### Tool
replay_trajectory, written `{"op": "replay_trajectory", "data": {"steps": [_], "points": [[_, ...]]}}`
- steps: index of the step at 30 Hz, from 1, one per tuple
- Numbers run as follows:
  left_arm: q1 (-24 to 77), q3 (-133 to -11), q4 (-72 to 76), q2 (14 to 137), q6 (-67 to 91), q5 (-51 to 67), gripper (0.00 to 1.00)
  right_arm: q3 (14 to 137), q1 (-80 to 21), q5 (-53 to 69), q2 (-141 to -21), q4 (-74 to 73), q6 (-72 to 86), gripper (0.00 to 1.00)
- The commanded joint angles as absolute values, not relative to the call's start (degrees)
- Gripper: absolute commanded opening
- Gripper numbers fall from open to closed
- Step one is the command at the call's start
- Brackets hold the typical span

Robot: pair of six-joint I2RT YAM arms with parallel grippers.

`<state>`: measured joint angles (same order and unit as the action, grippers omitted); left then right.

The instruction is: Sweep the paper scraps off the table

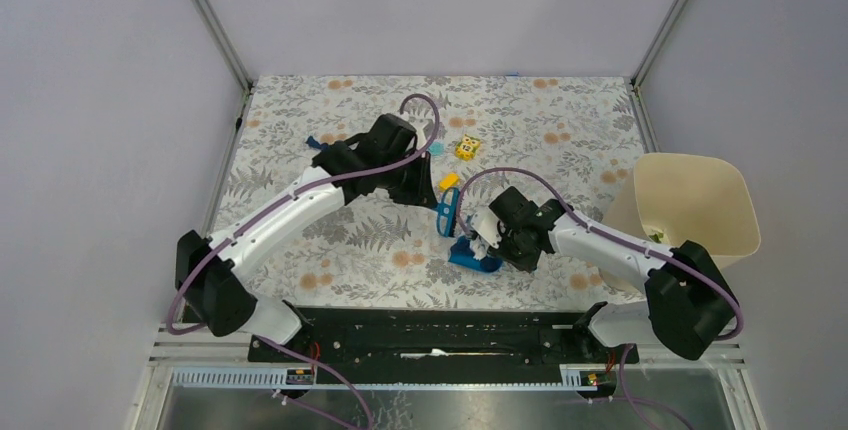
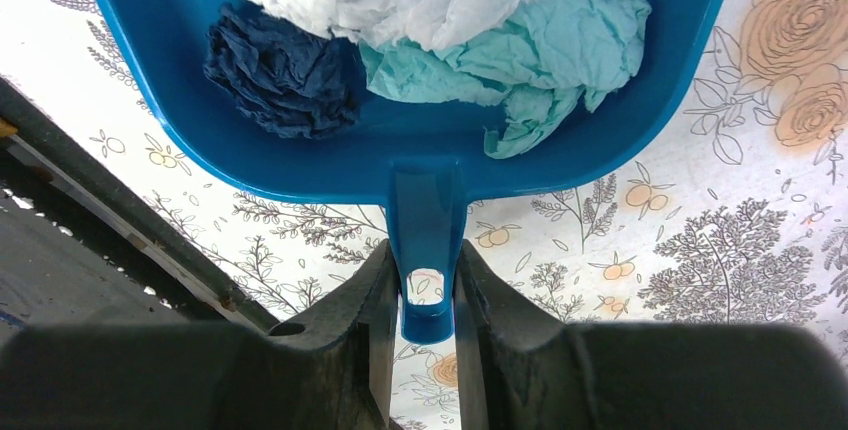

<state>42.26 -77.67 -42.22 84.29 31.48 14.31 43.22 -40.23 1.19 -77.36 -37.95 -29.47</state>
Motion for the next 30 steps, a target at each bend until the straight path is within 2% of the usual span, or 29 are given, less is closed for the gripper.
{"op": "replay_trajectory", "data": {"steps": [1,6,16,21,26,30], "points": [[40.76,-78.67,-44.9,79.02,29.04,6.24,0.0,45.3,-40.19,3.0,-74.07,-39.48,-29.24,0.0],[37.46,-73.52,-44.53,74.08,28.3,-1.09,0.0,48.89,-40.17,4.56,-73.63,-42.8,-29.28,0.0],[35.46,-54.98,-35.02,66.43,25.29,5.12,0.0,67.44,-39.47,7.14,-77.27,-57.35,-30.63,0.0],[35.51,-47.96,-30.85,60.47,25.1,3.85,0.0,73.55,-38.84,6.83,-78.9,-63.89,-31.0,0.0],[35.46,-41.48,-26.48,54.24,25.88,0.68,0.0,77.86,-35.9,6.13,-79.03,-69.38,-32.67,0.0],[35.51,-39.49,-26.15,53.06,25.97,0.22,0.0,84.1,-29.81,8.23,-79.87,-75.52,-33.82,0.0]]}}
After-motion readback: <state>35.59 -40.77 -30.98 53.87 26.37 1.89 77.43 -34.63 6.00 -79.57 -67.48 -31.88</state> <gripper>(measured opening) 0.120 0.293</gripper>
